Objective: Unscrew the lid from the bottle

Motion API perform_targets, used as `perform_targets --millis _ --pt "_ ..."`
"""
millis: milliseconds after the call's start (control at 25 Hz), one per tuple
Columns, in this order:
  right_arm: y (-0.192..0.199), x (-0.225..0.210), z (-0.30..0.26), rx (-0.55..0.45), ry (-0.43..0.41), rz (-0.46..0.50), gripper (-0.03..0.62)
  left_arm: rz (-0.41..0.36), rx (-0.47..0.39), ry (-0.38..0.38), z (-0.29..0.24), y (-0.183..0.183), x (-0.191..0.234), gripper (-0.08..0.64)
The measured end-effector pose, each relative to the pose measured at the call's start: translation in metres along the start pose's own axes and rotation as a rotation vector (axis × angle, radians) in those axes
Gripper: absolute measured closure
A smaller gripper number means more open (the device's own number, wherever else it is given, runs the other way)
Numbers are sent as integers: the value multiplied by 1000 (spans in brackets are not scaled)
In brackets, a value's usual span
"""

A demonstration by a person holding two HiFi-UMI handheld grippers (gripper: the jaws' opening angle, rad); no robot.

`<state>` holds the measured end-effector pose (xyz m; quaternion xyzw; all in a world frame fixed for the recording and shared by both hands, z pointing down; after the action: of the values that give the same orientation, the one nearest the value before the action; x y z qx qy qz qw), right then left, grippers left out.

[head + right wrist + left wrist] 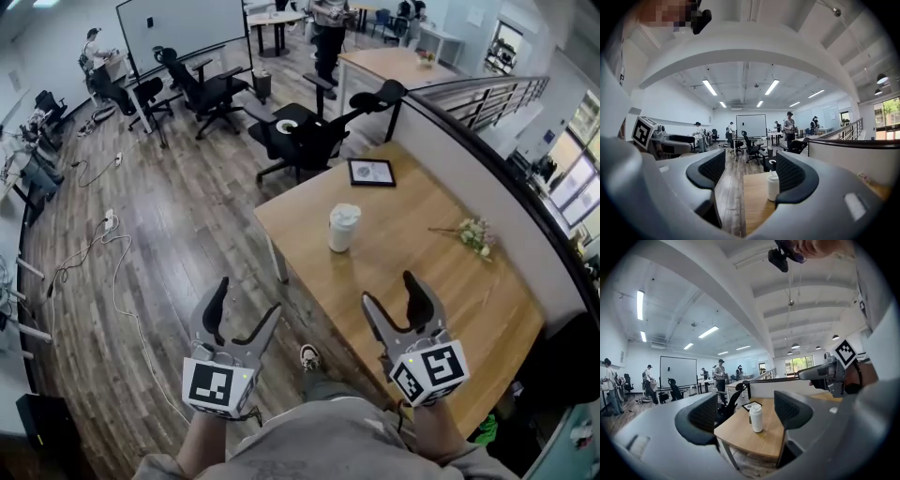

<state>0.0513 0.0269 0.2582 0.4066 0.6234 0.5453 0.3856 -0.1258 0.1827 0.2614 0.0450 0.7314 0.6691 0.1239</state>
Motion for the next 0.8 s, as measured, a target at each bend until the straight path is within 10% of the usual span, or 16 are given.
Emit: perform_targets --millis 800 --pt "38 -141 -164 103 58 -65 265 47 83 303 -237 42 21 175"
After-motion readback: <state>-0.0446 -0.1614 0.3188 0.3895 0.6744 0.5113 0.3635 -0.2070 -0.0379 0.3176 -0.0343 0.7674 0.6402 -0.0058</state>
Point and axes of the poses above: the fingertips, and each gripper's own axes: z backward along the fingers, x to its left, y out of its underside, the point moved 3 cm from there along z, backward along the fingers
